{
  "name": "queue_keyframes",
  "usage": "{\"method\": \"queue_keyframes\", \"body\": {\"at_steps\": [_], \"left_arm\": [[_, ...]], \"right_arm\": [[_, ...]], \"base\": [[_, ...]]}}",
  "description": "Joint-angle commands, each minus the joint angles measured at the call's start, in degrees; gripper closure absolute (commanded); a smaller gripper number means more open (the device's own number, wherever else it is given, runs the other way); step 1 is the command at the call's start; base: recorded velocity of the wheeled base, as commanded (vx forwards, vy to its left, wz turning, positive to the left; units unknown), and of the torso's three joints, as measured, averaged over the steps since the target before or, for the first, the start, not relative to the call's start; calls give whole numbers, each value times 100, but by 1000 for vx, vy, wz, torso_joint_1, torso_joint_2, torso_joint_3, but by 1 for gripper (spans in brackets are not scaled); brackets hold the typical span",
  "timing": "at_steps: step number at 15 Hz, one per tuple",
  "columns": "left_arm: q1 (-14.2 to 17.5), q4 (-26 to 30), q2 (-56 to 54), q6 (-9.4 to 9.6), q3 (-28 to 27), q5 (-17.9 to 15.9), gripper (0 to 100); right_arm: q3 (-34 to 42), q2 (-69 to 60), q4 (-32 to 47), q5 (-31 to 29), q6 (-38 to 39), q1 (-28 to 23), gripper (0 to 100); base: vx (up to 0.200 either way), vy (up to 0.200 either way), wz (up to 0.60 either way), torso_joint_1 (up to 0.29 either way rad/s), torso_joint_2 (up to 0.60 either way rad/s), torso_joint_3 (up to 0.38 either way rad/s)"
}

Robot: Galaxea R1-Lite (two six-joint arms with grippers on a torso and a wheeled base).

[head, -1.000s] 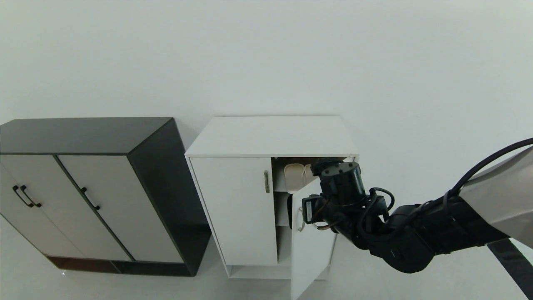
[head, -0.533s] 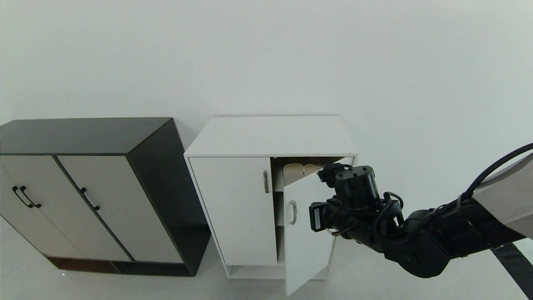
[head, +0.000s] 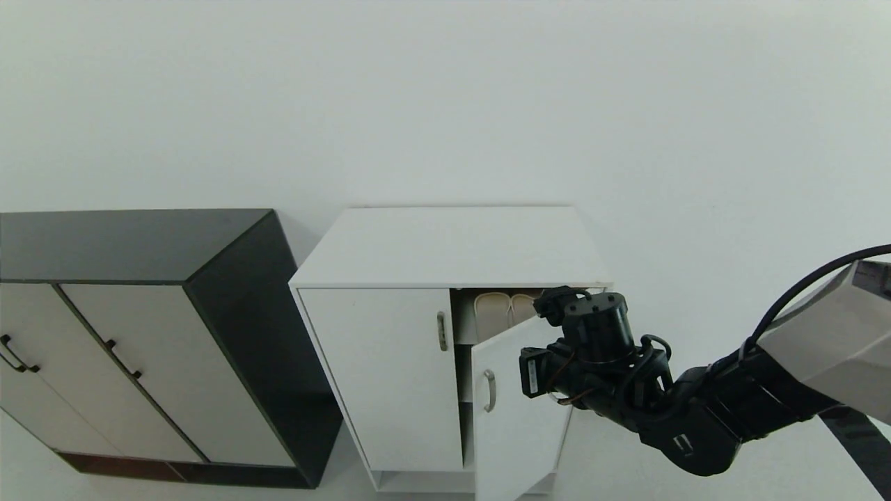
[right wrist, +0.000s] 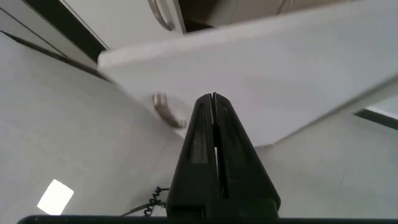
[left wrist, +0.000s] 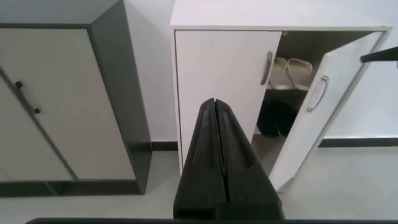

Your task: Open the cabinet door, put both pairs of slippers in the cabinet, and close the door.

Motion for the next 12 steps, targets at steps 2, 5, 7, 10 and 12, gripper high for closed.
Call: {"method": "queue_keyframes", "body": {"at_steps": [2,5,7,10,12], "left_arm": [[0,1,6,-4,0,-1,100],[0,1,6,-4,0,-1,100],[0,1,6,-4,0,-1,100],[0,1,-2,-4,0,-1,100],[0,1,-2,-4,0,-1,100]], "right_arm": [[213,62,-181,1,6,16,100],[309,80,-383,54,-11,16,100],[169,229,-392,54,-20,-2,100],[-113,484,-444,54,-47,-46,100],[-306,651,-444,62,-47,-125,100]], "base": [[0,0,0,0,0,0],[0,0,0,0,0,0],[0,0,0,0,0,0],[0,0,0,0,0,0],[0,0,0,0,0,0]]}}
